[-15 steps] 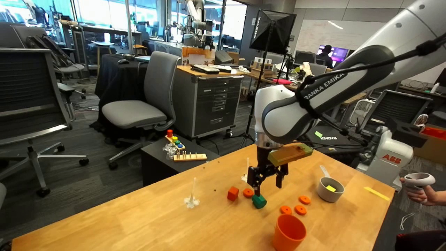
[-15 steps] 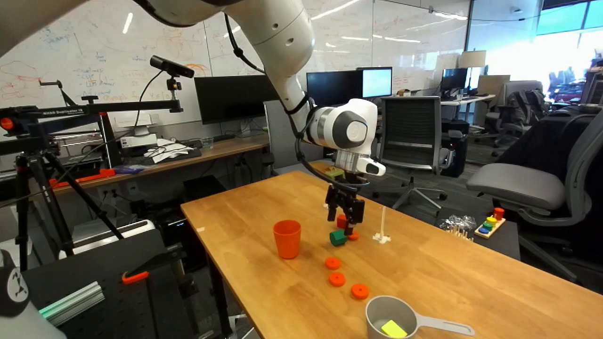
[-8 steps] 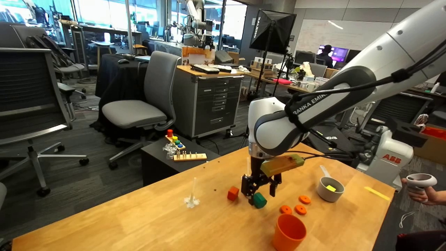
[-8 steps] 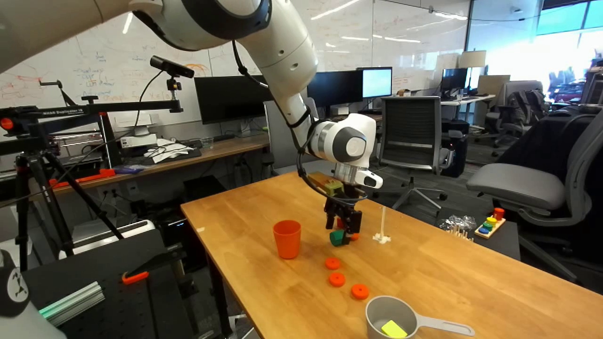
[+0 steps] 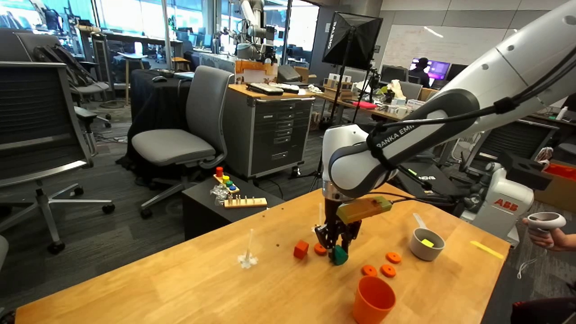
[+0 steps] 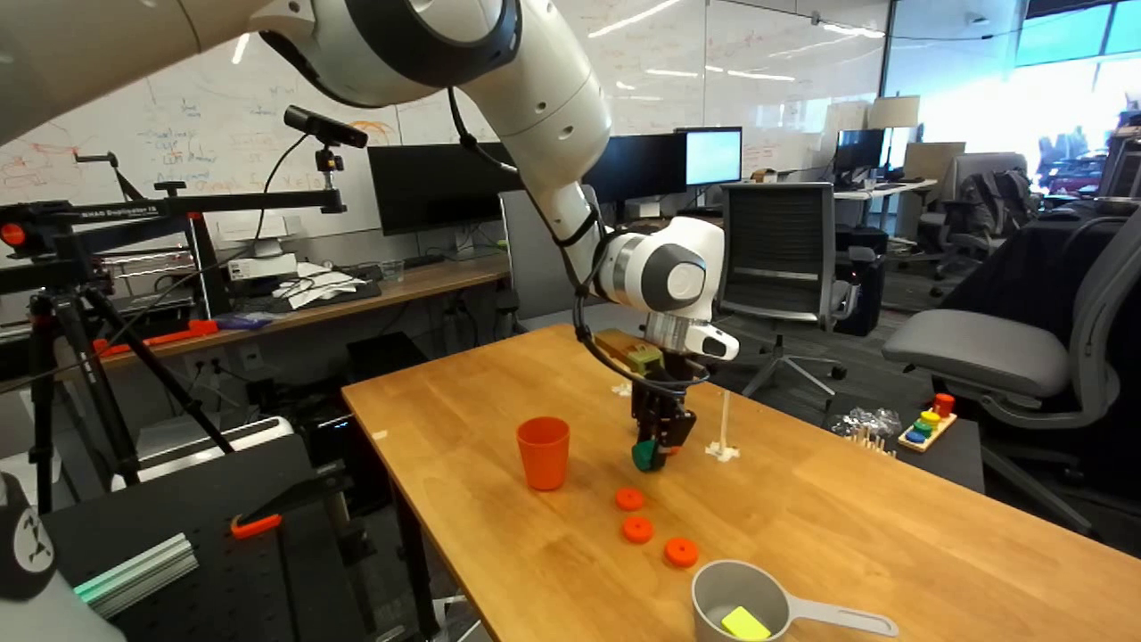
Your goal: Take the yellow, green and orange blocks one at a time and place them in the gray pot
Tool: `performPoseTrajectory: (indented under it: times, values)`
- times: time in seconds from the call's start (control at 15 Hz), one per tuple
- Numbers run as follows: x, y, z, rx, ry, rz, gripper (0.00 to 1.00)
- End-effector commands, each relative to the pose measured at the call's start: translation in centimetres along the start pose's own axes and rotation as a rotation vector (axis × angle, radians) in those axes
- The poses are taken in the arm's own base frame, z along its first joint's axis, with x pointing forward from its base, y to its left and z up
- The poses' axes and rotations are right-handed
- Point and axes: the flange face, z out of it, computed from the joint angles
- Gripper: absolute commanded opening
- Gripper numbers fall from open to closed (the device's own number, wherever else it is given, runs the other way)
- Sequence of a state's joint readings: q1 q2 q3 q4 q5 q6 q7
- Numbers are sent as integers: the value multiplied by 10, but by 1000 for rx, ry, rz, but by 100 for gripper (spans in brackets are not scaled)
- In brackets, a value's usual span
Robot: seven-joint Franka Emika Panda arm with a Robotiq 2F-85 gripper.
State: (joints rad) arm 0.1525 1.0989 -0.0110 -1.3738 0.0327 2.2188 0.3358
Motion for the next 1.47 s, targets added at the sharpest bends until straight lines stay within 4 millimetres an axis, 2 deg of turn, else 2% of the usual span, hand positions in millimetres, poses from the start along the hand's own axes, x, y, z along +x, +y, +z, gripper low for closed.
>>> performPoseTrajectory:
  times: [0.0, 0.13, 0.4, 0.53, 0.67, 0.93, 1.13, 1.27, 1.4]
  values:
    - [8, 14, -19, -2, 19, 17, 17]
    - [7, 27, -36, 0, 40, 36, 17]
    - [4, 57, -82, 9, 96, 90, 17]
    - [-2, 78, -103, 19, 117, 127, 17]
    - [-9, 105, -114, 24, 118, 179, 17]
    - [-24, 163, -89, 20, 37, 317, 17]
    - [-36, 205, -59, 18, -34, 408, 17]
    - [-44, 230, -46, 30, -71, 461, 17]
    - [-49, 247, -40, 46, -91, 500, 17]
